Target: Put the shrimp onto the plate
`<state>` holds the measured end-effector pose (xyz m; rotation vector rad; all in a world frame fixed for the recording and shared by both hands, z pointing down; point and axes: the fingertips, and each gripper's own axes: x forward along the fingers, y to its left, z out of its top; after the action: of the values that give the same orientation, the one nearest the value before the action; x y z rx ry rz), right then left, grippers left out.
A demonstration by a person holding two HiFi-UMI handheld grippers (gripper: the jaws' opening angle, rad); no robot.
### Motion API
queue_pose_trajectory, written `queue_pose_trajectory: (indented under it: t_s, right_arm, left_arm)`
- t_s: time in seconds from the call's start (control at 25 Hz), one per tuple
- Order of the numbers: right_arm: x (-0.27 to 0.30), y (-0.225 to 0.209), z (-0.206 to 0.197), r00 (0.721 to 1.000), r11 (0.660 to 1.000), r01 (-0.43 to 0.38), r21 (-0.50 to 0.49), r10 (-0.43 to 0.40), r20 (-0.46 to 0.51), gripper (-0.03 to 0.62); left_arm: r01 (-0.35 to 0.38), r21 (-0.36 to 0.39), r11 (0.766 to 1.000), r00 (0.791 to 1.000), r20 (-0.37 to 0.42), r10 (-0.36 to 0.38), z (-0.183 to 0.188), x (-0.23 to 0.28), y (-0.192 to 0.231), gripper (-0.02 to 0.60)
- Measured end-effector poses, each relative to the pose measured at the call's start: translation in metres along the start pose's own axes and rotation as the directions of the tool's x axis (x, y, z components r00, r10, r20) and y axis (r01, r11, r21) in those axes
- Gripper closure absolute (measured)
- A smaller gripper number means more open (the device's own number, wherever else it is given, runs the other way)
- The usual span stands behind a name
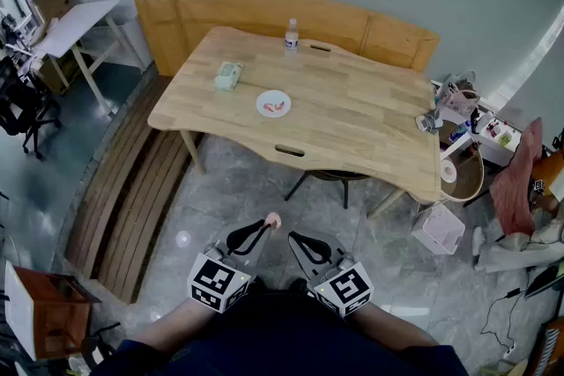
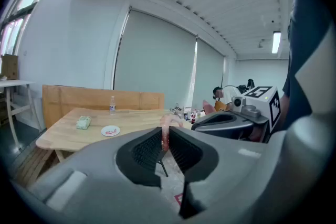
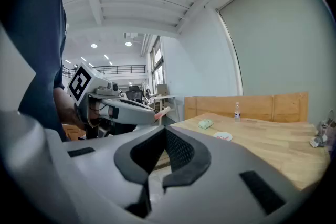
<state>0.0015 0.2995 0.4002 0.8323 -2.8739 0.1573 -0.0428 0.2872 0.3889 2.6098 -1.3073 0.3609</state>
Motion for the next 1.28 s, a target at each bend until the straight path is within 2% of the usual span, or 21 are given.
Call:
queue_pose_trajectory:
  t_s: [0.64, 1.12, 1.28]
  right_arm:
    - [0.000, -0.015, 0.000, 1.000, 0.999, 0.004, 0.036, -0.004, 0.008, 0.583]
    - [-0.019, -0.036, -0.009, 0.998, 0.998, -0.052, 0.030, 0.051, 0.023, 0.584]
    - [-0.025, -0.047, -0.015, 0.998, 0.998, -0.053, 0.035, 0.052, 0.021, 0.583]
  left_arm:
    - [-0.018, -0.008, 1.000, 1.000, -0.016, 0.018, 0.000, 0.012, 0.001, 0.533]
    - [-0.097, -0.025, 0.995, 0.995, -0.012, 0.097, -0.004, 0.027, -0.014, 0.533]
    - [-0.101, -0.024, 0.995, 0.995, -0.013, 0.100, -0.004, 0.036, -0.020, 0.533]
